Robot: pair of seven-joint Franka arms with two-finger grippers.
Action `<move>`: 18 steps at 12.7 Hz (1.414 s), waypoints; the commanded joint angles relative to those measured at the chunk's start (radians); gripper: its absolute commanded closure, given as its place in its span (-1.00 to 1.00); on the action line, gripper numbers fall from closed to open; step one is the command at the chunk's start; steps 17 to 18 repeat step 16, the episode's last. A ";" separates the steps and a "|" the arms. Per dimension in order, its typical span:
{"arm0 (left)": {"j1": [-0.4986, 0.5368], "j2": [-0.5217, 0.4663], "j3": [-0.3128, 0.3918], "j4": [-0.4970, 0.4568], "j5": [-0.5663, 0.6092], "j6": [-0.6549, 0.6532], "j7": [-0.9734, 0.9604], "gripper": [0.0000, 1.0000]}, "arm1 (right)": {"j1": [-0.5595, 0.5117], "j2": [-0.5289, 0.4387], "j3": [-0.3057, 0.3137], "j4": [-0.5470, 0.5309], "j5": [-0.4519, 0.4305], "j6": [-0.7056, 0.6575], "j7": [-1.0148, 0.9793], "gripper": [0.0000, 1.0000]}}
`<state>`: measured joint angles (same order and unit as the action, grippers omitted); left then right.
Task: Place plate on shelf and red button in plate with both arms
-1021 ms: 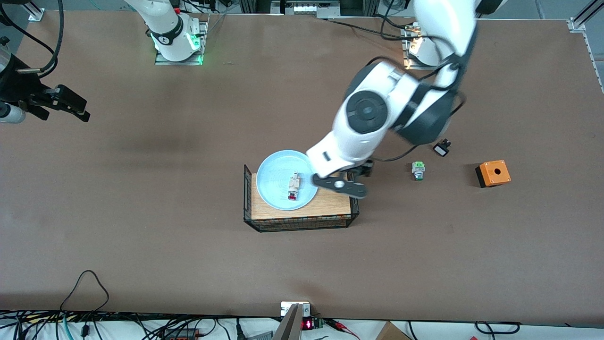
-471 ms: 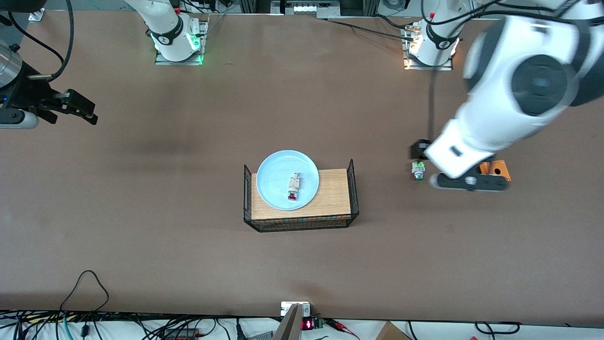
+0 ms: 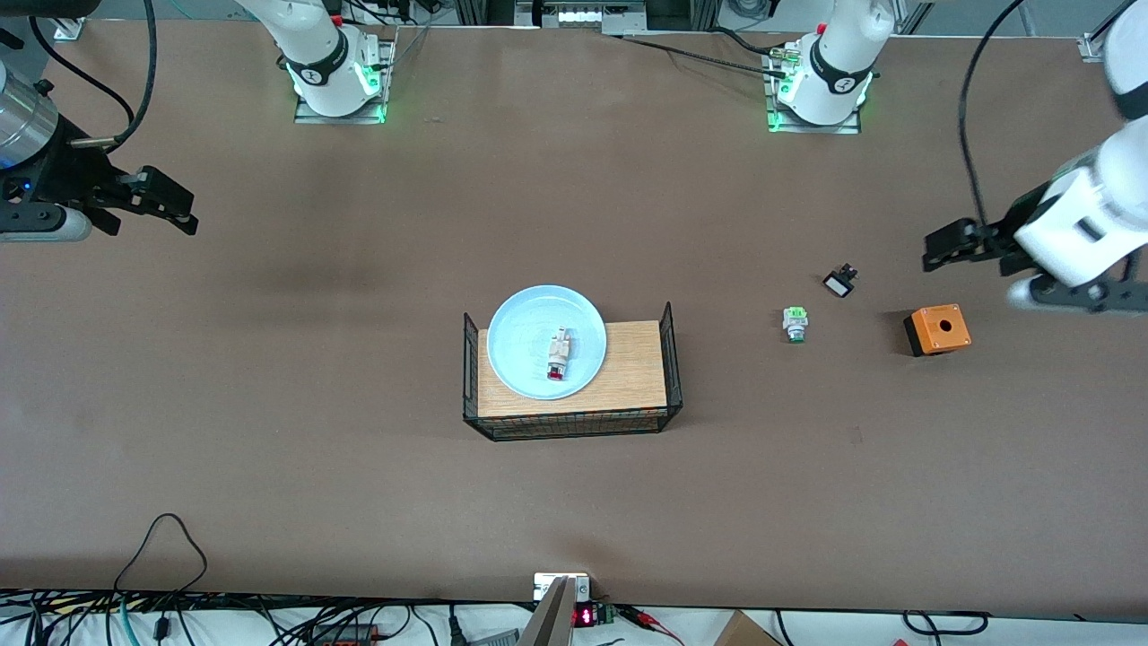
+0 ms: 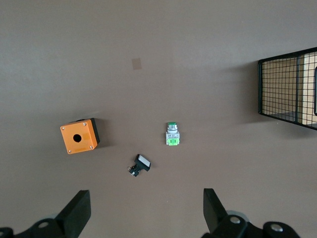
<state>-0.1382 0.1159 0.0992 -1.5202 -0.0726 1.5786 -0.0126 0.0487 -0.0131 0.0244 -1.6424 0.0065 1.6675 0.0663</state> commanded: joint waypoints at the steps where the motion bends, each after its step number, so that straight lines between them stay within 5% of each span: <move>1: 0.097 -0.122 -0.168 -0.141 0.086 0.072 0.005 -1.00 | 0.003 -0.002 -0.003 0.032 0.000 -0.011 0.003 -1.00; 18: 0.106 -0.076 -0.179 -0.092 0.088 0.061 0.016 -1.00 | 0.002 0.005 -0.003 0.032 0.000 -0.011 0.000 -1.00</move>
